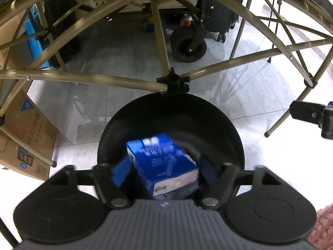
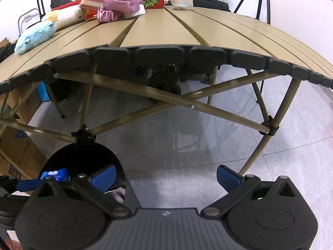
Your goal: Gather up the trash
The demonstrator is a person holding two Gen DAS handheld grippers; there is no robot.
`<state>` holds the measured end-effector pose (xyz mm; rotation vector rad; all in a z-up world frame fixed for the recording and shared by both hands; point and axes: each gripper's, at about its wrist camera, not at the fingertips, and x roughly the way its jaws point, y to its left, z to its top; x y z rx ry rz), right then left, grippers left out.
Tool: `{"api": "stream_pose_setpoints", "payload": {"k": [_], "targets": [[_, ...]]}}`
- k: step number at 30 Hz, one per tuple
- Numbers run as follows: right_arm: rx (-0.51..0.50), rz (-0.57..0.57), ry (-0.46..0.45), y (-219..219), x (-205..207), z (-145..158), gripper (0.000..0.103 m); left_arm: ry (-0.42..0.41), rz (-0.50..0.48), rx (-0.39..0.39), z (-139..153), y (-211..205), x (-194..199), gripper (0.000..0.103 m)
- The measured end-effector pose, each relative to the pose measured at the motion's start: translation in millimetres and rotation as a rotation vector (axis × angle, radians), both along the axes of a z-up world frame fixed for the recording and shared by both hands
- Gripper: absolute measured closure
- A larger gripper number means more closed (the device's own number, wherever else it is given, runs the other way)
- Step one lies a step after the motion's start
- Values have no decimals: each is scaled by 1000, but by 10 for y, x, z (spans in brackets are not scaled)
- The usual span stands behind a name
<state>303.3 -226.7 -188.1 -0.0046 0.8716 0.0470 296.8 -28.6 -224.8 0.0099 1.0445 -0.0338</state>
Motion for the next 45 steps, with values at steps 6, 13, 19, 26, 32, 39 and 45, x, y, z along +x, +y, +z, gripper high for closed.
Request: {"api": "stream_pose_setpoints", "payload": {"k": [6, 13, 19, 26, 32, 39, 45], "targets": [[-2, 2, 3, 2, 1, -17, 0, -21, 25, 23, 32, -6, -14, 0], [-6, 12, 6, 18, 2, -26, 0, 0, 34, 23, 2, 19, -16, 0], [-10, 16, 10, 24, 10, -41, 0, -3, 30, 23, 14, 15, -28, 0], [-15, 19, 17, 34, 17, -72, 0, -14, 32, 41, 23, -1, -44, 0], [-18, 22, 17, 44, 14, -77, 0, -27, 30, 51, 52, 0, -62, 0], [-16, 22, 13, 44, 2, -61, 0, -47, 36, 63, 109, 9, -88, 0], [-6, 33, -14, 57, -83, 33, 0, -107, 30, 85, 268, 23, -210, 0]]}}
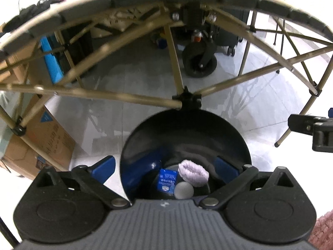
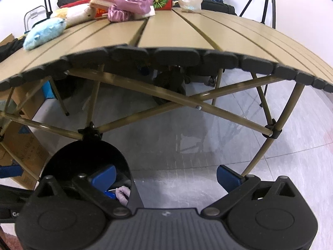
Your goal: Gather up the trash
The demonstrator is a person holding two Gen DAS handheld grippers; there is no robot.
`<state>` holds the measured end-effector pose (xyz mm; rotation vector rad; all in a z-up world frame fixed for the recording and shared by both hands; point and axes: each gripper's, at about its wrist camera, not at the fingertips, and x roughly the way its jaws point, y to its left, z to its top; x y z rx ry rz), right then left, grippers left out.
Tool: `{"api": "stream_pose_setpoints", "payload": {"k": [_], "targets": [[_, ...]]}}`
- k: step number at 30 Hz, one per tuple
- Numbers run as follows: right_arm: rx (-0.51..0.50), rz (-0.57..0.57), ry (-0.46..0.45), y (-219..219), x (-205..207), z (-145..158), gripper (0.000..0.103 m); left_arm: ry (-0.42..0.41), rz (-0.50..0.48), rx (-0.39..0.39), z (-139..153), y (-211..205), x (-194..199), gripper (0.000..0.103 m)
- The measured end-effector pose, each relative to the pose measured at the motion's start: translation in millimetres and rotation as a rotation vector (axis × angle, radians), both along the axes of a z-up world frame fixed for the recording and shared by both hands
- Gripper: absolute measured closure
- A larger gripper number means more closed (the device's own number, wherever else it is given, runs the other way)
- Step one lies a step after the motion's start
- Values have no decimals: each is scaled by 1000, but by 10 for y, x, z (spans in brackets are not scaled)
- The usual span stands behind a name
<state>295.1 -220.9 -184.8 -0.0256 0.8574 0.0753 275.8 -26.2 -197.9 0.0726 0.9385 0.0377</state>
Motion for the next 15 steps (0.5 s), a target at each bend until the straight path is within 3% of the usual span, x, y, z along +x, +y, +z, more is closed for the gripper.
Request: {"api": "stream_pose_setpoints", "payload": {"k": [7, 15], "targets": [[26, 6, -26, 36, -149, 91, 0, -105, 2, 46, 226, 47, -204, 0], [67, 36, -76, 75, -357, 306, 0, -167, 40, 14, 450, 186, -426, 0]]}}
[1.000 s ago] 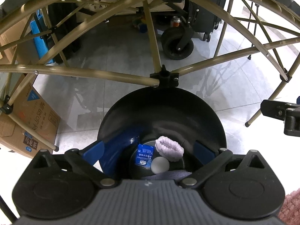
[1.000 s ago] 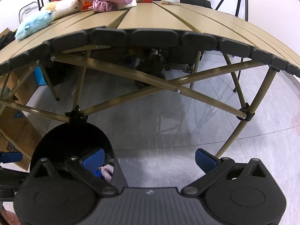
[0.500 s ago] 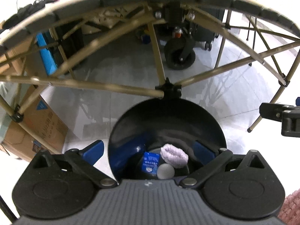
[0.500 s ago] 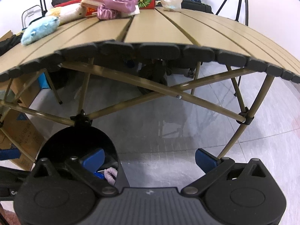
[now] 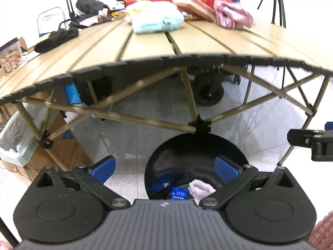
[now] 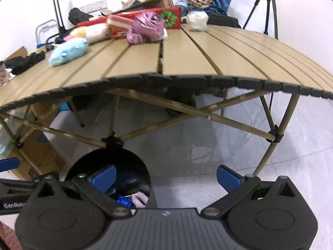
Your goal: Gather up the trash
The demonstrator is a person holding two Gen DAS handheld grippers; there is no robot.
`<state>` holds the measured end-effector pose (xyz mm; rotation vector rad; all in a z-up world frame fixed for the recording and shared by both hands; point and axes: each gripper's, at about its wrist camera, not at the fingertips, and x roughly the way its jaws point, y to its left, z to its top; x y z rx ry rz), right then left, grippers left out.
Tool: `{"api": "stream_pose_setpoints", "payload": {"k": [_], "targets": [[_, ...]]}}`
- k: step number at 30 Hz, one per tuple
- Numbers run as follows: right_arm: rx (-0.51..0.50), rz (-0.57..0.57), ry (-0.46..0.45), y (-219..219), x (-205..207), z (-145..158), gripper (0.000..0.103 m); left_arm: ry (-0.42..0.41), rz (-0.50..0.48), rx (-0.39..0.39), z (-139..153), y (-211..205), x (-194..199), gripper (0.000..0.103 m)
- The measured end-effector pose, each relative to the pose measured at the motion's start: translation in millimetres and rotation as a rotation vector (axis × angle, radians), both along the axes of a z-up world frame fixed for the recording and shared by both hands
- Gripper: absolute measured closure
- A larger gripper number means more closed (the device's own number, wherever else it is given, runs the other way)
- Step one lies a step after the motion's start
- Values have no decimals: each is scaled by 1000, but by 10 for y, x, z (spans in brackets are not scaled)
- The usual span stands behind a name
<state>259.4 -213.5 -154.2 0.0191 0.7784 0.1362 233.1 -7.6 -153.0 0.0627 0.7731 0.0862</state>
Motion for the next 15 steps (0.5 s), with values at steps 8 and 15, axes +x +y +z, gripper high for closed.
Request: {"api": "stream_pose_setpoints", "payload": {"k": [8, 15], "targets": [[-13, 57, -69, 140, -238, 237, 0, -85, 9, -14, 266, 48, -237, 0], [1, 69, -148, 151, -410, 464, 0, -125, 14, -38, 474, 140, -381, 0]]}}
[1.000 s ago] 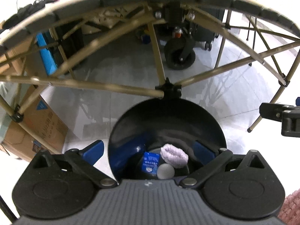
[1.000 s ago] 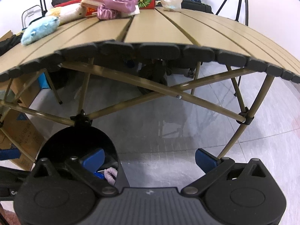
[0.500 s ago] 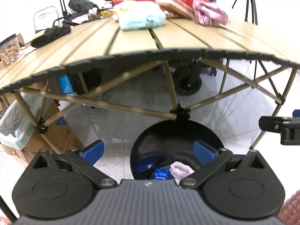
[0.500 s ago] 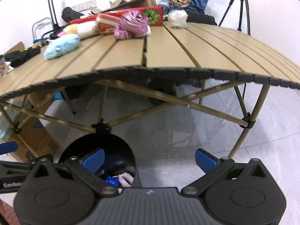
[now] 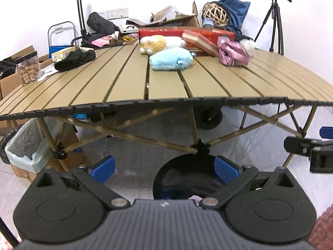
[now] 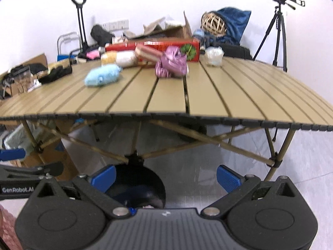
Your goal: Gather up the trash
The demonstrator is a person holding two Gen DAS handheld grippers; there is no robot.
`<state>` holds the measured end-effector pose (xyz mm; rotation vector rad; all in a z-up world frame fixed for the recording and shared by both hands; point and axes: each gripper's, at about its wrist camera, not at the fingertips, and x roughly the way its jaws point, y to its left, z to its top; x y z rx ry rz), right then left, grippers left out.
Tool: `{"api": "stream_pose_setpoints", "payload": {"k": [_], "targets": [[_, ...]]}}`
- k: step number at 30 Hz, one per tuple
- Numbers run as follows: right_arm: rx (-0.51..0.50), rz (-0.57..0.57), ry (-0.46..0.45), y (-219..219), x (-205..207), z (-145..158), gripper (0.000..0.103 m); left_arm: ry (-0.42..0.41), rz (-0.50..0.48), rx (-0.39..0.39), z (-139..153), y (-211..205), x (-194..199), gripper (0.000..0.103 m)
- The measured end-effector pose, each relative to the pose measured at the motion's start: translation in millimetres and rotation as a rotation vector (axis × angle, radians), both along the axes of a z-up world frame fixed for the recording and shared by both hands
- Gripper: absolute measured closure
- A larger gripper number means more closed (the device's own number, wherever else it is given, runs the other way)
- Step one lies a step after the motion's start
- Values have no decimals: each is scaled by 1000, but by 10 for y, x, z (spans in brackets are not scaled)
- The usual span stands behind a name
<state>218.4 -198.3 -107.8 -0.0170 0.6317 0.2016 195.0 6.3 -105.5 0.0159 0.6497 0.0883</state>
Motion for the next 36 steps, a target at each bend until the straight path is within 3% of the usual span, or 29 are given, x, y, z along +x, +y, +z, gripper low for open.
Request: {"api": "stream_pose_setpoints", "payload": {"k": [9, 22, 36], "targets": [[46, -19, -97, -48, -7, 261, 0, -87, 18, -18, 309, 61, 9, 0], [65, -32, -214, -25, 279, 474, 0, -201, 18, -36, 630, -26, 373, 0], [70, -72, -286, 5, 822, 518, 0, -210, 30, -63, 667, 33, 940, 0]]}}
